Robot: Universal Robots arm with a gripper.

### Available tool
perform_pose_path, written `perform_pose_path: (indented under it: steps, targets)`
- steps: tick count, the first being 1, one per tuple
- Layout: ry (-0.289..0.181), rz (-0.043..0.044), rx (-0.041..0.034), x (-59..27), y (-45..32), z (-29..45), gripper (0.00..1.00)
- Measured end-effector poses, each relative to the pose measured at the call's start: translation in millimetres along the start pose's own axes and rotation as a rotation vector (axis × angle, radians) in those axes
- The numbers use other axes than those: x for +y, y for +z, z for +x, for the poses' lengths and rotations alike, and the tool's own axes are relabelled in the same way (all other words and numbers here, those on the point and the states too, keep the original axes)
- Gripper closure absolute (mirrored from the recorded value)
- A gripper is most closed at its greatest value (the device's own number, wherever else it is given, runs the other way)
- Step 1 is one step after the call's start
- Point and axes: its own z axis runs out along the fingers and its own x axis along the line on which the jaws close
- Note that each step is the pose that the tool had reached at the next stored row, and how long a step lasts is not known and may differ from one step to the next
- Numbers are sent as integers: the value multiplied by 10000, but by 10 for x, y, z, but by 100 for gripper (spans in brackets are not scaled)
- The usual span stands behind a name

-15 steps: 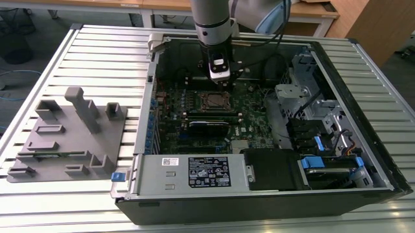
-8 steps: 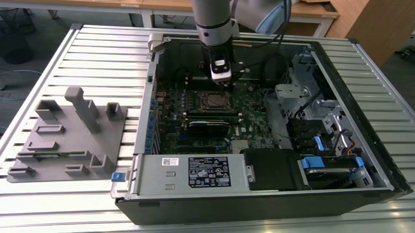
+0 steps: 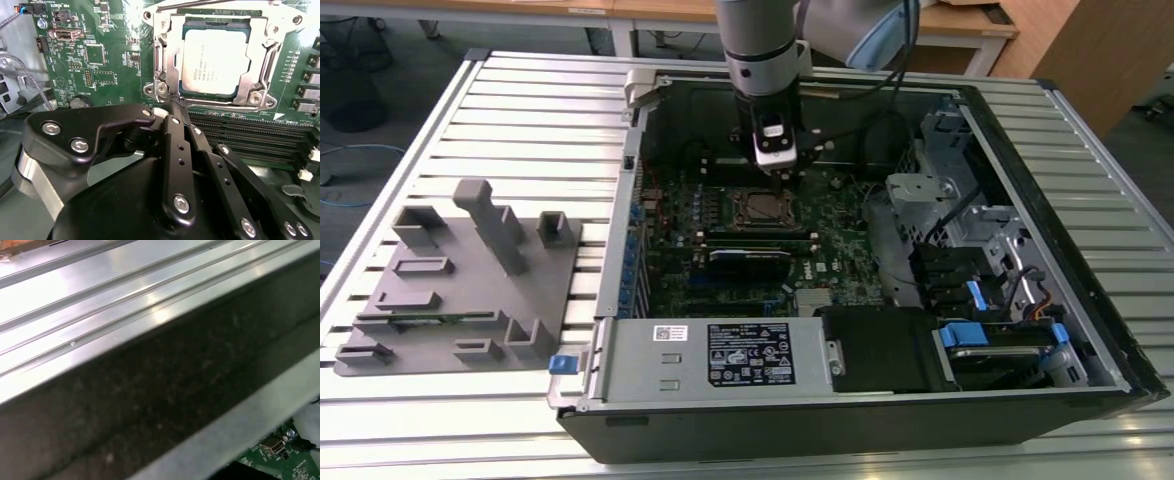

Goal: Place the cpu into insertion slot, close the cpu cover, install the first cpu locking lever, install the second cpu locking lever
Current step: 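Install the first cpu locking lever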

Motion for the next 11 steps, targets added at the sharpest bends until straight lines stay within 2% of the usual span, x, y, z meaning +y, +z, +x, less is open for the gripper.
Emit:
perform_pose_path:
  steps: [11]
  targets:
    - [0, 1, 0, 5, 22, 8, 89]
